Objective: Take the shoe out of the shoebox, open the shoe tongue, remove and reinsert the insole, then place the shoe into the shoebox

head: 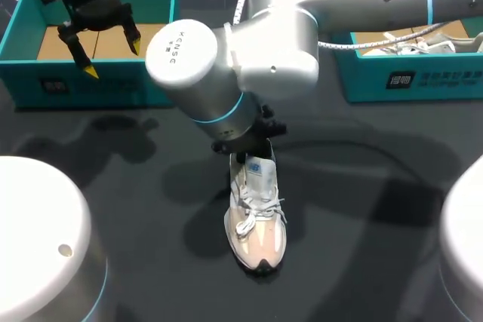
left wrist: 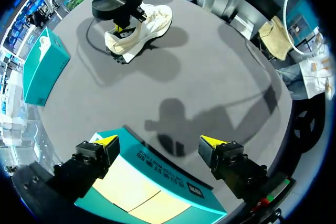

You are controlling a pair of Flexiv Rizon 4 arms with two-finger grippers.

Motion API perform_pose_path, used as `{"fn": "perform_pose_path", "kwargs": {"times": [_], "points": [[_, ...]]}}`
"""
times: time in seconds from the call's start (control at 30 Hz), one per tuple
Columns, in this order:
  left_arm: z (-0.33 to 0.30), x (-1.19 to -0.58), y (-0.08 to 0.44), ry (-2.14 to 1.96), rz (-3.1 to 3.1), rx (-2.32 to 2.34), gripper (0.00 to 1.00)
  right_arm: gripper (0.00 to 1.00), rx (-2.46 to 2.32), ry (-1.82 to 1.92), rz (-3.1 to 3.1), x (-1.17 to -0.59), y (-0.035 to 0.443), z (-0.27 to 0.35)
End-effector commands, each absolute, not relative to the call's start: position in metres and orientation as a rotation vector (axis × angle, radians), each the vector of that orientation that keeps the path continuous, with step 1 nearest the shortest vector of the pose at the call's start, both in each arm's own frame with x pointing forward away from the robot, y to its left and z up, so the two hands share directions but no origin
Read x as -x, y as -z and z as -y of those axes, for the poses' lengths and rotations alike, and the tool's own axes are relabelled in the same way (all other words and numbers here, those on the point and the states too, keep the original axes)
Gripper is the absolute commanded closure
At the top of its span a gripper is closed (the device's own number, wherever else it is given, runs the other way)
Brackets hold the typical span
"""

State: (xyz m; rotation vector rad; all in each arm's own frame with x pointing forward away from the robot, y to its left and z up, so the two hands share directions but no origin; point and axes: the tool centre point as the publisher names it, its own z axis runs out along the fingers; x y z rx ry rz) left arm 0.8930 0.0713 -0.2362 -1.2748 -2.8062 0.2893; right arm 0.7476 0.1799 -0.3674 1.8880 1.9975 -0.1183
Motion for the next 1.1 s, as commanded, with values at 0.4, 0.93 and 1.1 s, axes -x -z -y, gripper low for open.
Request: {"fn": "perform_pose_path", "kwargs": {"times": [0.4,0.93,1.1], "points": [[-0.071,-0.893,0.236,-0.284,2.806,1.275,0.0,1.0,-1.9,0.087,-2.003,-0.746,0.369,-0.181],[-0.071,-0.893,0.236,-0.284,2.806,1.275,0.0,1.0,-1.988,-0.011,-2.14,-0.763,0.411,-0.185],[-0.071,-0.893,0.236,-0.284,2.806,1.275,0.0,1.0,-2.026,0.0,-2.146,-0.754,0.417,-0.186]]}}
